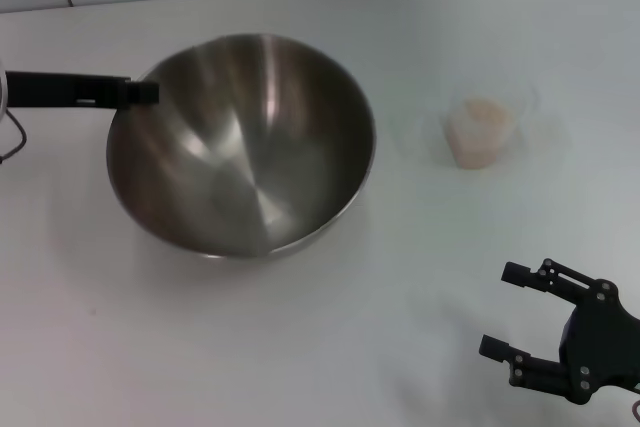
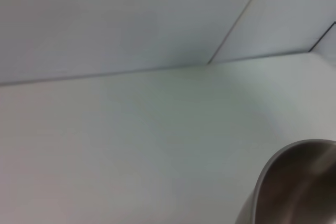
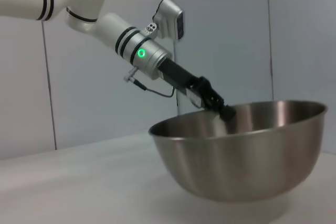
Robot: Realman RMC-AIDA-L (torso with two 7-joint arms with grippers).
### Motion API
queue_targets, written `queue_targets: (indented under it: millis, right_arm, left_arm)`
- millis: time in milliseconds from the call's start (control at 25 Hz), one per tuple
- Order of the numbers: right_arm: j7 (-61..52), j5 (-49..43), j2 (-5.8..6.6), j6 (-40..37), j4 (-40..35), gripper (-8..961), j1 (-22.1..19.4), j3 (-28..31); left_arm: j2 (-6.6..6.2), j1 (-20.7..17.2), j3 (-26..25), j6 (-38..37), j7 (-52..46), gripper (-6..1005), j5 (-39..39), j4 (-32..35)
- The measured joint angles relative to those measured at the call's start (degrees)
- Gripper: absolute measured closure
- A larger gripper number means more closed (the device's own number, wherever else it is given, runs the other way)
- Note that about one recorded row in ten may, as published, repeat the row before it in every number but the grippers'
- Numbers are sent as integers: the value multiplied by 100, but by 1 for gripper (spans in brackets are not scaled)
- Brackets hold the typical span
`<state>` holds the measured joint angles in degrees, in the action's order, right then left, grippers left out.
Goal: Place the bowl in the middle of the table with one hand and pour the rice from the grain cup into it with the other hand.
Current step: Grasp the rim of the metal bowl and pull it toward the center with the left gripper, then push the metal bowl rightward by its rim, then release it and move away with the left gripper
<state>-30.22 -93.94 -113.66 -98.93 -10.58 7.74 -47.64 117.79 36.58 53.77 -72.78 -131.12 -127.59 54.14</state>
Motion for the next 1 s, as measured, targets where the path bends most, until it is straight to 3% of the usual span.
queue_targets:
  millis: [320, 520, 1000]
  right_arm:
    - [-2, -8, -6, 0, -5, 153, -2, 0]
    - [-2, -4, -6, -1, -6, 153, -8, 0]
    - [-2, 8, -6, -1, -23, 153, 5, 0]
  left_arm:
    - [45, 423, -73, 73, 166, 938, 24, -248]
    - [64, 786, 466, 822, 188, 926, 9, -873]
    - [76, 751, 705, 1444, 398, 897, 67, -1158]
